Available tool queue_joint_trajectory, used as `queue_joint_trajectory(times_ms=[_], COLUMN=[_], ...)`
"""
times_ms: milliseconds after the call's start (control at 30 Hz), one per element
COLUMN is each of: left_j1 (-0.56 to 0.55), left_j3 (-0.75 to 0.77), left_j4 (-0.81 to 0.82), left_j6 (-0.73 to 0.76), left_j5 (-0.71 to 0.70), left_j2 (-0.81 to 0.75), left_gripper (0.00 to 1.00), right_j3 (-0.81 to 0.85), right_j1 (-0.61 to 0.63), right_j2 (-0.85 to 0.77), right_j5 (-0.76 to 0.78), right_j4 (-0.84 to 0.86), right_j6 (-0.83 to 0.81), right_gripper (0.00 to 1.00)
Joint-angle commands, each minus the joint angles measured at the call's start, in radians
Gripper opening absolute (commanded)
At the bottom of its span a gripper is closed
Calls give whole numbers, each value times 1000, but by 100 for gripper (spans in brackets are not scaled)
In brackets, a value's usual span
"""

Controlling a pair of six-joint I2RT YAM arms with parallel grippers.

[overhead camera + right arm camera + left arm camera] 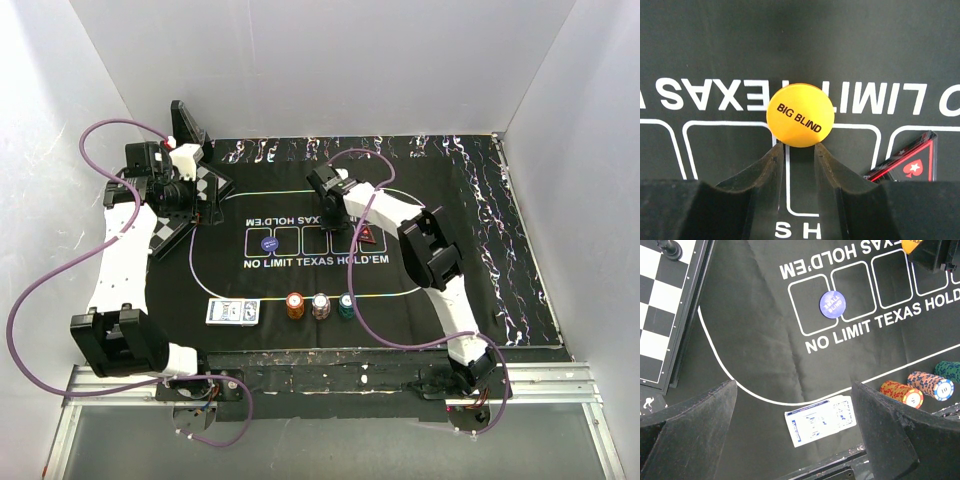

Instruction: Distribute texas hold em gaming equipment

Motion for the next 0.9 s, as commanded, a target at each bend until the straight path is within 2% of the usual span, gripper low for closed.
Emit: queue_joint_trajectory(times_ms=[0,233,333,400,500,600,767,867], left_j1=[6,7,7,12,15,18,29,39], left_j3=[-6,2,2,-1,-13,-18,-6,5], left_j4=[17,24,26,29,43,52,55,46], left_j6=[-1,-4,-4,-3,-10,-15,-12,-6], left_j5=[8,9,11,19,31,34,29,25], left_j2=[0,24,41,52,67,85,96,99], left_gripper=[100,100,100,100,100,100,100,100], right_j3=[88,280,369,414,399,375,558,503], right_j1=[-20,-62,-80,-89,-95,-105,-121,-132], right_j2=[81,196,242,264,252,224,305,269], right_j5=[37,51,31,2,-24,-64,-80,-101], right_j4=[-32,-95,-108,-126,-114,-72,-166,-145], right_j6=[-24,-57,-70,-82,-77,-68,-77,-71], right_gripper=[38,37,29,28,28,34,37,41])
